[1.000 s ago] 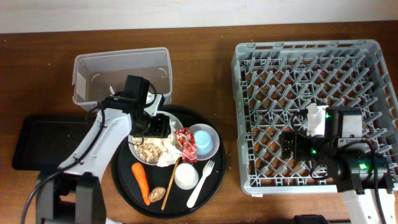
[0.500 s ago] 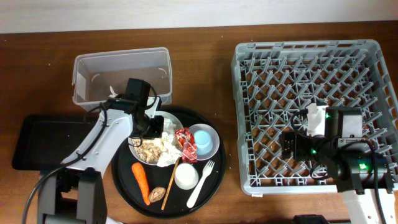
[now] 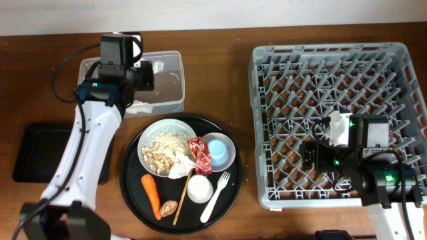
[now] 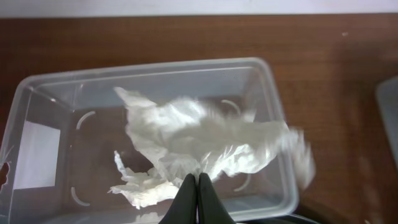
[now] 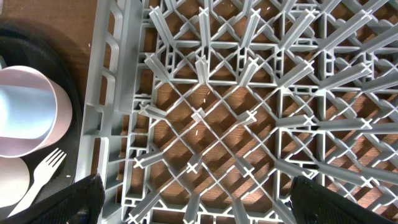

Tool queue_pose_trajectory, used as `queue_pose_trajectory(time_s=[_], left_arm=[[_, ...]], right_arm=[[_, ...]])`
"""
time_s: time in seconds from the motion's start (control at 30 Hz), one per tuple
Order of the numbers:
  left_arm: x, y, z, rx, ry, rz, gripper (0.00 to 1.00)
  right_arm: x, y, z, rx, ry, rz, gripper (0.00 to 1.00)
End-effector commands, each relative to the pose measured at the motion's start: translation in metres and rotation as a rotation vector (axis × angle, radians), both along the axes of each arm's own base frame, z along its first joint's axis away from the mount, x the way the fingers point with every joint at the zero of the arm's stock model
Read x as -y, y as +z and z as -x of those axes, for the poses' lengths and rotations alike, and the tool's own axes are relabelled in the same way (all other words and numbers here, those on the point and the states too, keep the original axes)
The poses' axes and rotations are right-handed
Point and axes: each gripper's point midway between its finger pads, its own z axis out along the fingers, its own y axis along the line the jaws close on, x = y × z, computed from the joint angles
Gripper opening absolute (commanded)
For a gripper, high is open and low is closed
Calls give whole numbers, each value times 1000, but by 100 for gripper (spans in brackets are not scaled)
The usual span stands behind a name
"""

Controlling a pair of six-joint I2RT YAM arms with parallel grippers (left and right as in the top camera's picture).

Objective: Sort waste into correct bins and load items into the dishwasher rack
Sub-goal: 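Carry the tissue to the clear bin and release it, then reach the left gripper to the red wrapper and grasp it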

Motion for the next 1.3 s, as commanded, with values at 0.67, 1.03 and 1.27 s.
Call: queue_pose_trajectory(time_s=[0.67,1.03,1.27], left_arm=[[123,-144,144,-645,-251,335,93],[140,-155,147,-627,-303,435,1],[113,-135,151,-634,-225,448,63]], right_arm=[[-3,7,-2,16,10,-9,98],[-3,7,-2,16,10,-8,98],[-3,7,-2,16,10,-8,98]])
